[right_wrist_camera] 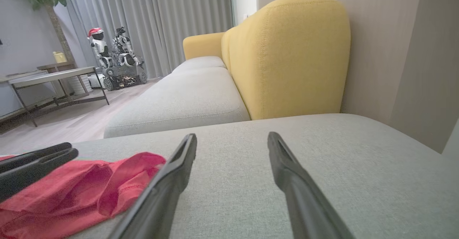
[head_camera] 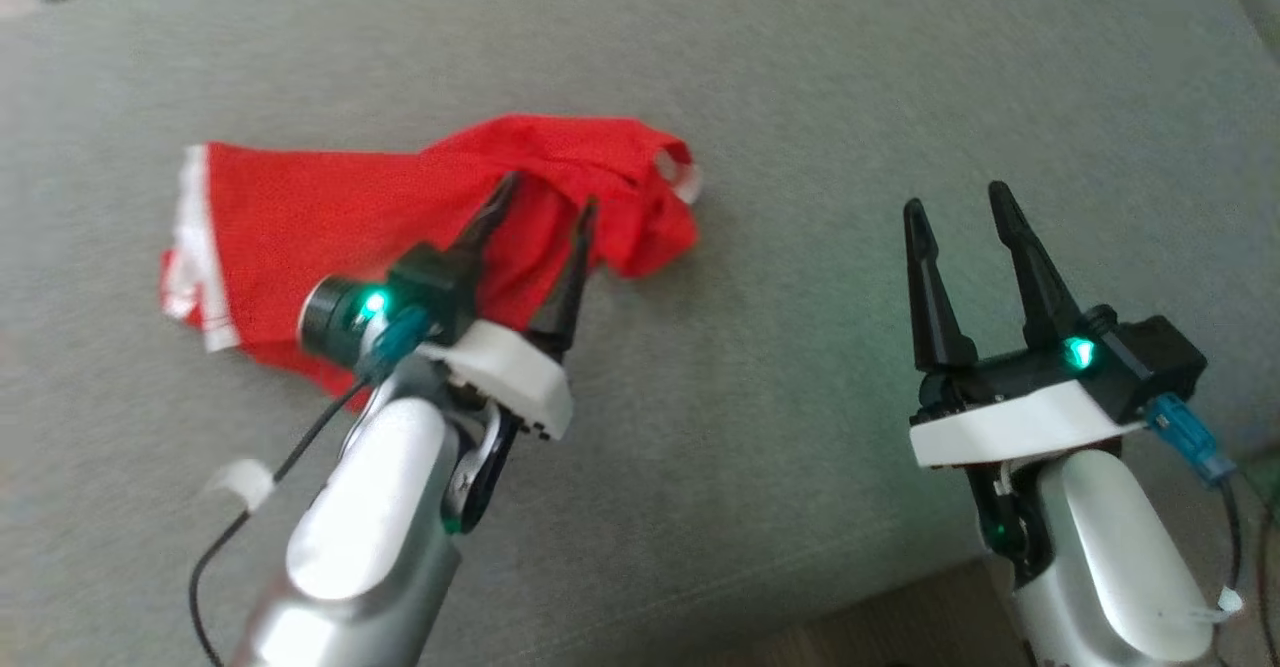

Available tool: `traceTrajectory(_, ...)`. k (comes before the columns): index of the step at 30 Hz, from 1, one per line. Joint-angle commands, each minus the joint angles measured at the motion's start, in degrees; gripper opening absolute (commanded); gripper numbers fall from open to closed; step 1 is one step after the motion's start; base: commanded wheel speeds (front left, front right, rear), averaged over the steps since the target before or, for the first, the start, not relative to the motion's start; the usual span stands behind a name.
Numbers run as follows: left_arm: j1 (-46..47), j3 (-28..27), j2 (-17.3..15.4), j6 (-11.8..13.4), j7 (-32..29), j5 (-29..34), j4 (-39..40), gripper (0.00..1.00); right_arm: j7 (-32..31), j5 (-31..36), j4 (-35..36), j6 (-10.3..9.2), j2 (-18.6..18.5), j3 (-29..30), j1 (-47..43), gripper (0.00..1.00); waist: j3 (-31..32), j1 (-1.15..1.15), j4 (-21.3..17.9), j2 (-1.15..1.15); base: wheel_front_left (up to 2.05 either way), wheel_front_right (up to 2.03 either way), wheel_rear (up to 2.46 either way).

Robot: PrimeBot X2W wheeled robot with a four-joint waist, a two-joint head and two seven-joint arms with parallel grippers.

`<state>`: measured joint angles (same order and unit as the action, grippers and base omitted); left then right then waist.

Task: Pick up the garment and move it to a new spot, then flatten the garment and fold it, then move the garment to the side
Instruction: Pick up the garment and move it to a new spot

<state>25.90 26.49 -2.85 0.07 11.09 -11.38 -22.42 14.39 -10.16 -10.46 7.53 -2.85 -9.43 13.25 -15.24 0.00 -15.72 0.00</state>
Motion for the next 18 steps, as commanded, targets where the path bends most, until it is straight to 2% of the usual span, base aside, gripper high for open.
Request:
traceTrajectory(1,0.2,-2.6,-0.5,0.9,1.0,-0.4,2.5,1.0,0.6,0.6,1.3,-0.04,0.0,-0.7,0.1,1.0,3.1,0.0,3.4,0.0,0.0,0.0,0.0)
traceTrajectory(9,-4.7,-8.2,-4.1,5.7,3.2,-1.2,5.1,1.0,-0.5,2.5,0.0,-0.04,0.0,1.0,-1.1,1.0,7.0,0.0,8.9,0.0,0.0,0.0,0.0)
traceTrajectory(18,-11.2,-13.4,-8.1,7.9,3.8,-2.2,8.1,1.0,-1.5,3.7,-1.0,-0.04,0.0,1.9,-2.5,1.0,9.3,0.0,13.0,0.0,0.0,0.0,0.0)
